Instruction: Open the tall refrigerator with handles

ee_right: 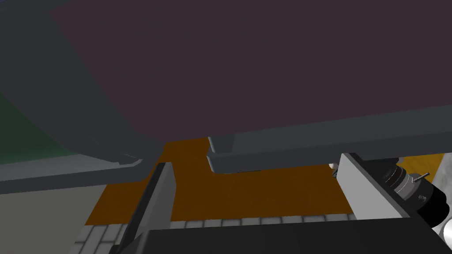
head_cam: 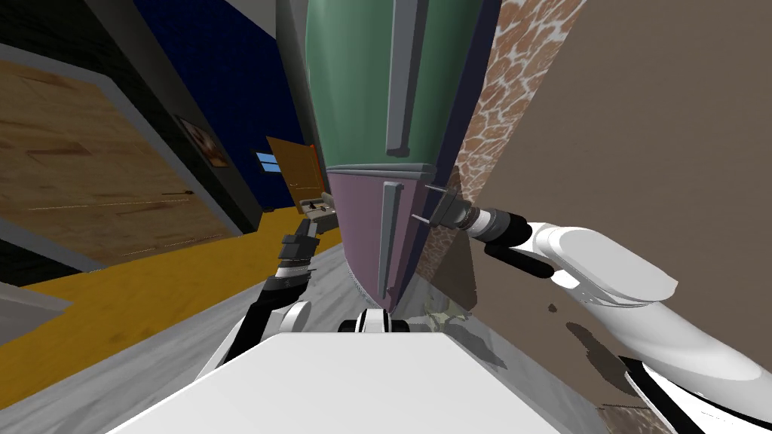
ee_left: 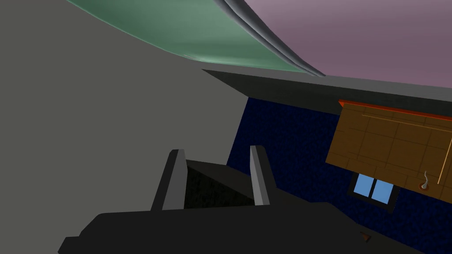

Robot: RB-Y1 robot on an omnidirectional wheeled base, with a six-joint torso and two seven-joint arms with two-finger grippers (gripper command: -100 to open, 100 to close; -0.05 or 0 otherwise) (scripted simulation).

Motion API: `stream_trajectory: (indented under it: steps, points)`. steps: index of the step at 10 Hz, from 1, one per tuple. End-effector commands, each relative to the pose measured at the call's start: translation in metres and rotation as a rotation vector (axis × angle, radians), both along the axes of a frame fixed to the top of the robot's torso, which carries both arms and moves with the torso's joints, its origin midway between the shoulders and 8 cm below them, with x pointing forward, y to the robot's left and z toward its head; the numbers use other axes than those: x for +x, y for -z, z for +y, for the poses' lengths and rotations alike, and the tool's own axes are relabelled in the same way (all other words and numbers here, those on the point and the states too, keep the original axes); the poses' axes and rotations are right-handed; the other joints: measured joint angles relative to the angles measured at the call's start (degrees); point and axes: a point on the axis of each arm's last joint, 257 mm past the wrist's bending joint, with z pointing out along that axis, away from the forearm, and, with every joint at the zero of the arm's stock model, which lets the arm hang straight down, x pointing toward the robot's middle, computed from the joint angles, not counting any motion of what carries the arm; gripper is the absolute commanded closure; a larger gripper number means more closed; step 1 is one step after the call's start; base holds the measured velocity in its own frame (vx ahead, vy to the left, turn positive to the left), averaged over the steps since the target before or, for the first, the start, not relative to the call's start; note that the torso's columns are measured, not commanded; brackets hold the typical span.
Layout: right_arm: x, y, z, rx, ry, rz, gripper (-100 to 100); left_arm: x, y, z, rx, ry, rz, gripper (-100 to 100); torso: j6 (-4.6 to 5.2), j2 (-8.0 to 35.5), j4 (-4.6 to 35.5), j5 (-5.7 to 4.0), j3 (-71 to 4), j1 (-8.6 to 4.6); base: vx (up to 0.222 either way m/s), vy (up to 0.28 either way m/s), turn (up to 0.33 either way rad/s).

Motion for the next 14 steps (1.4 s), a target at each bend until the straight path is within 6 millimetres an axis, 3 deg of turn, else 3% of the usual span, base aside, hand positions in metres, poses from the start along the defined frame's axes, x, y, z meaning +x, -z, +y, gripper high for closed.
stream_trajectory:
  steps: [1, 3, 5, 6, 14]
  points:
    - [0.0, -0.009, 0.003, -0.085, 0.015, -0.073, -100, 0.0, 0.0, 0.0, 0.0, 0.0, 0.0, 0, 0.0, -0.07, -0.02, -0.03, -0.04, -0.09, 0.061, 0.109, -0.12]
    - [0.0, -0.015, 0.006, -0.146, 0.027, -0.128, -100, 0.0, 0.0, 0.0, 0.0, 0.0, 0.0, 0, -0.2, -0.16, 0.05, 0.22, -0.22, 0.28, 0.027, 0.08, -0.101]
    - [0.001, -0.006, 0.006, -0.137, 0.018, -0.094, -100, 0.0, 0.0, 0.0, 0.0, 0.0, 0.0, 0, -0.25, -0.19, 0.06, 0.36, -0.26, 0.56, 0.0, 0.006, -0.033]
    - [0.001, -0.005, 0.006, -0.137, 0.017, -0.091, 100, 0.0, 0.0, 0.0, 0.0, 0.0, 0.0, 0, -0.2, -0.23, 0.0, 0.28, -0.24, 0.46, -0.006, -0.007, -0.007]
    - [0.034, -0.007, -0.03, -0.134, 0.137, -0.081, 100, 0.0, 0.0, 0.0, 0.0, 0.0, 0.0, 0, -0.14, -0.5, -0.13, 0.13, -0.38, 0.26, -0.13, 0.269, -0.143]
